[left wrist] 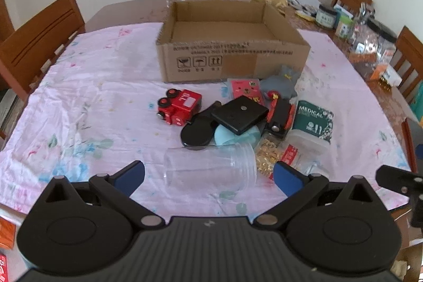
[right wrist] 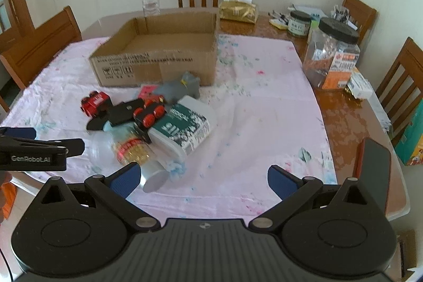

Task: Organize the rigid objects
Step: 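Move left tool toward clear plastic jar while right tool approaches white MEDICAL tub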

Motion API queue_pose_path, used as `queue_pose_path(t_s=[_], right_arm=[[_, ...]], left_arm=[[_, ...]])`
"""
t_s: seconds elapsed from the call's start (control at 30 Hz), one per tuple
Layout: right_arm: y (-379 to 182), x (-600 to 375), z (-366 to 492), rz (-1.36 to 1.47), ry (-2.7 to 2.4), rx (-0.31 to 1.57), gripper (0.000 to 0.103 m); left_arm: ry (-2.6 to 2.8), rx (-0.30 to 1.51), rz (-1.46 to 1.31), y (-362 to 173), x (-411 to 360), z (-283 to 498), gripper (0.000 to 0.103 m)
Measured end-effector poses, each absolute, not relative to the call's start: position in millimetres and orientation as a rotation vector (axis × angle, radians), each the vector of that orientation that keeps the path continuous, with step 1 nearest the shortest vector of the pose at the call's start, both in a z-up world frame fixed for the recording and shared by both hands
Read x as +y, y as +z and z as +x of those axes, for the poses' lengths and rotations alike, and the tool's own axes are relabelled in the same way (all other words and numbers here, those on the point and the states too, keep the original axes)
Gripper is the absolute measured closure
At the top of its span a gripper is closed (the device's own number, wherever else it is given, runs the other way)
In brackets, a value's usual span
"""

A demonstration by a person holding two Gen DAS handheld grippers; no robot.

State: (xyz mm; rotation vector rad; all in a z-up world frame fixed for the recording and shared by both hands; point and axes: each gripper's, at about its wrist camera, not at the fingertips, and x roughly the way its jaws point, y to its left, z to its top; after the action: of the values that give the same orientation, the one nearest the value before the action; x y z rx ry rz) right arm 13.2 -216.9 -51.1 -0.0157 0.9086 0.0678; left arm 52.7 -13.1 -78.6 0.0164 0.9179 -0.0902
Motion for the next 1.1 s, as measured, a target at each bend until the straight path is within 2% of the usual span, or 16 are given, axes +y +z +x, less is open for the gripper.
queue_pose_path(t_s=[0.33,0.6,0.97,1.1], right_arm=[[-57.8,-229.0,13.4,-0.009,0.026,0.945,0.0],[-60.2,-234.2,14.7,-0.04,0.06,0.953,0.0],[-73.6,-219.6,71.8,-0.183,0.165,1.007,0.0],[-80.2,-213.2,92.8,-0.244,0.208,1.034,0.0]], left_arm=[[-0.044,0.947,0.024,-111.6,-16.8,77.2,0.0],[0.029,0.941,0.064,-118.3,2.9,79.4,0.0],[-0.047,1.03,0.038,-144.5,26.1,100.8,0.0],[-0.06,1.002,0.038,-147.0,26.6,99.1,0.0]])
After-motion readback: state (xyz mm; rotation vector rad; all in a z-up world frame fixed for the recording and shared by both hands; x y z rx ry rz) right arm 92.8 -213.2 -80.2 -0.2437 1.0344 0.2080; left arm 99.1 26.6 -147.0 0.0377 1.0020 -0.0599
